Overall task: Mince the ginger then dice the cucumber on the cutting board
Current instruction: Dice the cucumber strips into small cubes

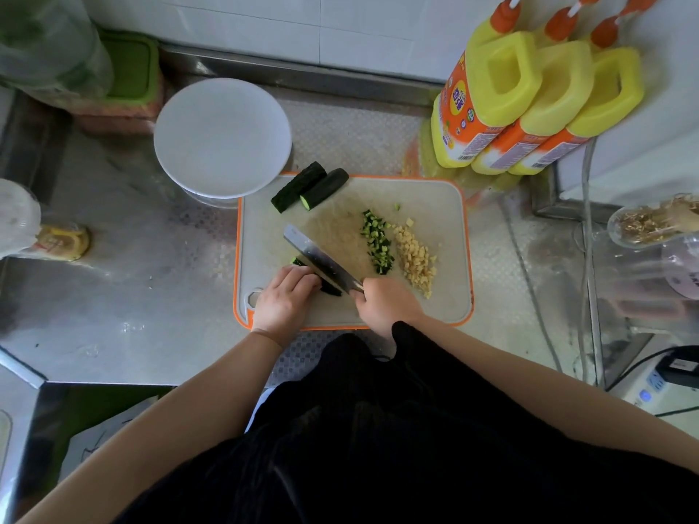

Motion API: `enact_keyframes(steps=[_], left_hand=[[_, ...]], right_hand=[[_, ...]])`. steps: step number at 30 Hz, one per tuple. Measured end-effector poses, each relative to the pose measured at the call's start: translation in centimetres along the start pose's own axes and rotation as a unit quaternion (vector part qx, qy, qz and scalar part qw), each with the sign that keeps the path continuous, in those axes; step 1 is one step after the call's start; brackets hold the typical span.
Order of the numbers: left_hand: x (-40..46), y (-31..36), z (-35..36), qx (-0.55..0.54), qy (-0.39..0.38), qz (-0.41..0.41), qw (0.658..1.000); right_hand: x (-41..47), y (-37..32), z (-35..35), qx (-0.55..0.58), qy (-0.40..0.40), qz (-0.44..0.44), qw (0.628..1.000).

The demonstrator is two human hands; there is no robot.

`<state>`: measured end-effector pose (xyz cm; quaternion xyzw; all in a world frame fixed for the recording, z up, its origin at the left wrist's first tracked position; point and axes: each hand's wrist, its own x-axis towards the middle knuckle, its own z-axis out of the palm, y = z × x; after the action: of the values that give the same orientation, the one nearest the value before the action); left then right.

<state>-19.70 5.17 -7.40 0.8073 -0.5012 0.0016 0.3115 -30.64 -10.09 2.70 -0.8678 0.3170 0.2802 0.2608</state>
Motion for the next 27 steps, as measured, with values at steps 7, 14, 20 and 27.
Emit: enact_keyframes(steps=[7, 14, 20, 27], left_hand=[[0.1, 0.1, -0.2, -0.016, -0.009, -0.002, 1.000], [0.0, 0.0, -0.4, -0.019, -0.012, 0.000, 1.000], [0.1, -0.1, -0.2, -0.017, 0.000, 0.007, 1.000], [0.1, -0.1, -0.1, 0.000, -0.012, 0.007, 1.000]], right_hand=[[-1.2, -0.5, 0.1, -0.026, 0.007, -0.022, 0.999], [-0.8, -0.8, -0.7, -0.052, -0.014, -0.024, 0.998], [0.0, -1.7, -0.5, -0.077, -0.012, -0.010, 0.997], [0.3, -1.3, 1.4, -0.030, -0.014, 0.013, 0.999]])
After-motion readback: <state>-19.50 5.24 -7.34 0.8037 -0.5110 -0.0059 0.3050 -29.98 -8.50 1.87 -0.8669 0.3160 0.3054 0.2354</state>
